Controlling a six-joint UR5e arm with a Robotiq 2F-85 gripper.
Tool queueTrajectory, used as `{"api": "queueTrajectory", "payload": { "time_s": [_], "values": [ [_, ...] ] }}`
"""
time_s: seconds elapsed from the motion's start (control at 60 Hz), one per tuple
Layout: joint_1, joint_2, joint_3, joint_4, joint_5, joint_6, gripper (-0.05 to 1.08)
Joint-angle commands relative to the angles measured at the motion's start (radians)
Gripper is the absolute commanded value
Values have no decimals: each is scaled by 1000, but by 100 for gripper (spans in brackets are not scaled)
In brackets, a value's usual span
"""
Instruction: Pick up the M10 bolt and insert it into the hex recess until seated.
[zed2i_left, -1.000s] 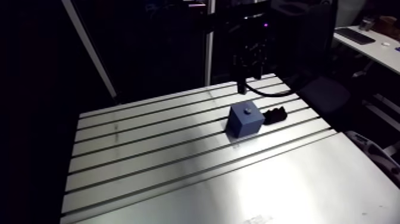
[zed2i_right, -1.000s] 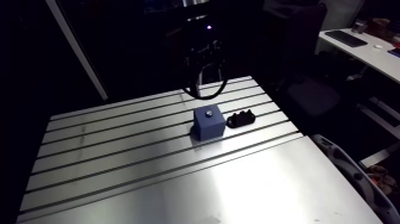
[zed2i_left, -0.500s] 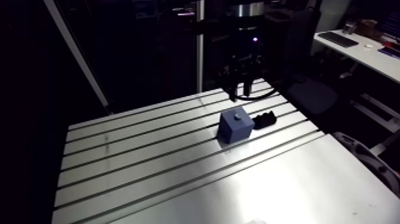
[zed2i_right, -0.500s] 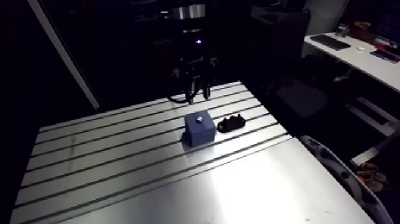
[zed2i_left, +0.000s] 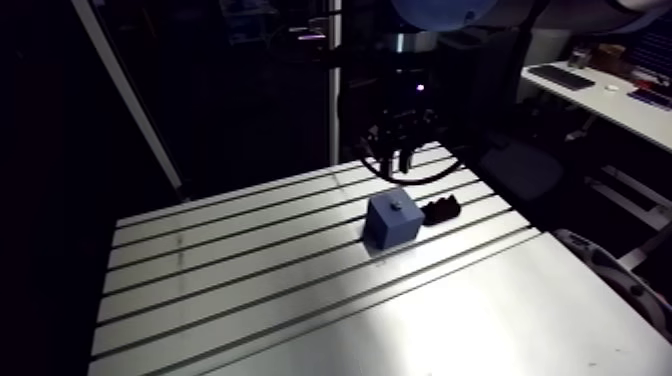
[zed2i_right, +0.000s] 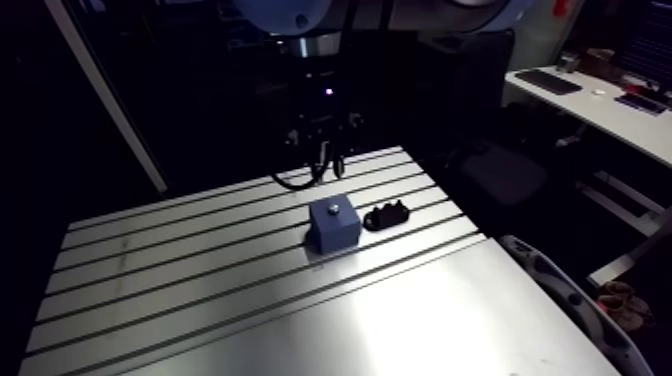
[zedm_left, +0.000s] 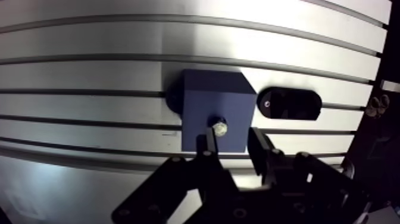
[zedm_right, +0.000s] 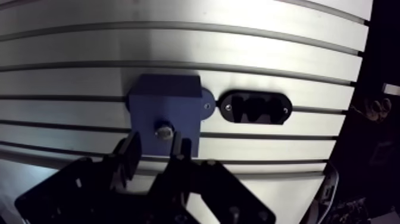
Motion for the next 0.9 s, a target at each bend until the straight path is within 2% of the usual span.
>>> {"api": "queueTrajectory", "payload": {
  "time_s": [0.017,0.9],
  "values": [
    [-16,-1,10,-8,7,-9,54],
    [-16,10,47,-37,8,-6,57]
  ]
}}
